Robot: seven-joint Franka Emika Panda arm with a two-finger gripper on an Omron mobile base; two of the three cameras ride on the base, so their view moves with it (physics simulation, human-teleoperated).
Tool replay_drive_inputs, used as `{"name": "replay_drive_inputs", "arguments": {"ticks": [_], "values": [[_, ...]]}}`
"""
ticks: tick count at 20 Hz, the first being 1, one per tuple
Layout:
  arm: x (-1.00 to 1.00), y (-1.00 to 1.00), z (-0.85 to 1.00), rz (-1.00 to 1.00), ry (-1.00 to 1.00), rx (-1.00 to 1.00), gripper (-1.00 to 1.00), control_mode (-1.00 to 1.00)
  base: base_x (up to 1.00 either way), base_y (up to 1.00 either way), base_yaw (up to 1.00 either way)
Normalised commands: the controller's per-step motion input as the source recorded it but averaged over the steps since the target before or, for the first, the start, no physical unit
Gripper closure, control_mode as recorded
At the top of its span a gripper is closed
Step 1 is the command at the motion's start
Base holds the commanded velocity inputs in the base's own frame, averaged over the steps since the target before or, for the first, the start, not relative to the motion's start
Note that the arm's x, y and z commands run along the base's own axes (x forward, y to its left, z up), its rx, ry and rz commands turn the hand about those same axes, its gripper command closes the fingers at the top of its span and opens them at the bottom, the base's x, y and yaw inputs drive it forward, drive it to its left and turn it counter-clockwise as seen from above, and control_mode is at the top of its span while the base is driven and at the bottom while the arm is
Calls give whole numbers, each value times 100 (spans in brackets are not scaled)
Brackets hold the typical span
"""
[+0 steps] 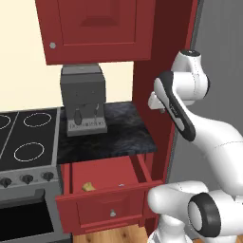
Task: Restock the sink supplies by placing the sponge and soap dispenser on the counter and next to the sink. Make sure the soap dispenser is upright.
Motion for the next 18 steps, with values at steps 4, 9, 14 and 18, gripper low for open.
{"name": "replay_drive_inputs", "arguments": {"ticks": [4, 9, 14, 18], "values": [[-14, 0, 0, 0, -2, 0, -100, 100, -28, 16, 0], [0, 0, 0, 0, 0, 0, -100, 100, -81, 97, -3], [0, 0, 0, 0, 0, 0, -100, 100, -12, 64, 0], [0, 0, 0, 0, 0, 0, -100, 100, 1, -3, 0]]}}
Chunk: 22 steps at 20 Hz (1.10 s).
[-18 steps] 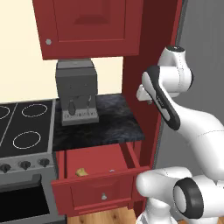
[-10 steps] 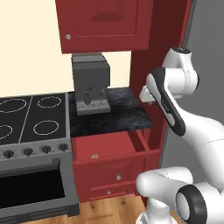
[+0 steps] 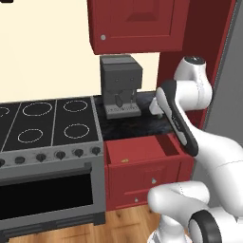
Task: Restock the sink supplies by placing the sponge and soap dispenser on the counter and next to the sink. Make sure the soap dispenser is upright.
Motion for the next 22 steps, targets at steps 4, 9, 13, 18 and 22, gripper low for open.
{"name": "replay_drive_inputs", "arguments": {"ticks": [4, 9, 13, 18, 22], "values": [[50, -3, -73, 6, 17, 0, -100, -100, 0, 0, 0], [99, 4, -100, 12, 35, 0, -100, -100, 0, 0, 0], [40, 13, -97, 3, 27, 0, -100, -100, 0, 0, 0], [33, 1, -88, 0, 3, 1, -100, -100, 0, 0, 0], [72, 0, -74, 0, 0, 4, -100, -100, 0, 0, 0]]}}
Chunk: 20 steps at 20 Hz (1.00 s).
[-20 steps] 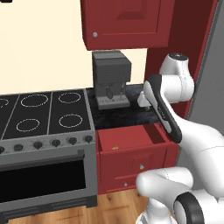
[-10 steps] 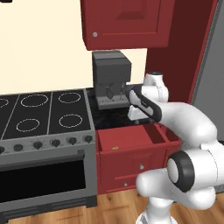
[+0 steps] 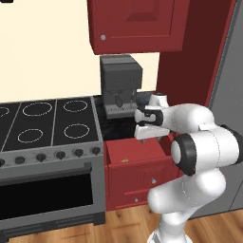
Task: Restock the sink supplies by placing the sponge and soap dispenser on the counter and next to the sink. Make sure the soap dispenser is upright.
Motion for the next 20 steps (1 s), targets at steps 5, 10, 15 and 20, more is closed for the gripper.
{"name": "replay_drive_inputs", "arguments": {"ticks": [5, 10, 15, 20], "values": [[71, 0, -55, 0, 0, 5, -100, -100, 0, 0, 0], [63, 0, -64, 0, 2, 2, -100, -100, 0, 0, 0], [20, 0, -67, 0, 7, 0, -100, -100, 0, 0, 0], [0, 1, -69, 0, 15, 0, -100, -100, 0, 0, 0]]}}
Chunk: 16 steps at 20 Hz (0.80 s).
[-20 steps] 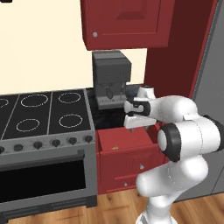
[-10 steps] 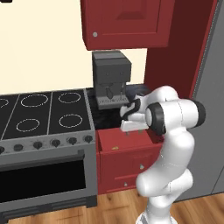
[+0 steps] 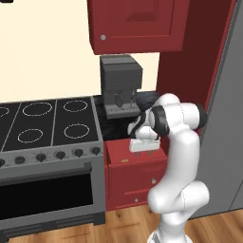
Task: Restock the sink supplies by placing the sponge and soap dispenser on the counter and next to the sink. Make sure the soap dispenser is upright.
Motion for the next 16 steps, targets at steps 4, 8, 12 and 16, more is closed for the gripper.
{"name": "replay_drive_inputs", "arguments": {"ticks": [4, 8, 12, 16], "values": [[-3, 0, -45, 0, 19, 1, -100, -100, 0, 0, 0], [-39, 0, -12, 0, 11, 0, -100, -100, 0, 0, 0], [-56, 0, 0, 0, 11, 0, -100, -100, 0, 0, 0], [-85, 0, 0, 0, 10, 0, -100, -100, 0, 0, 0]]}}
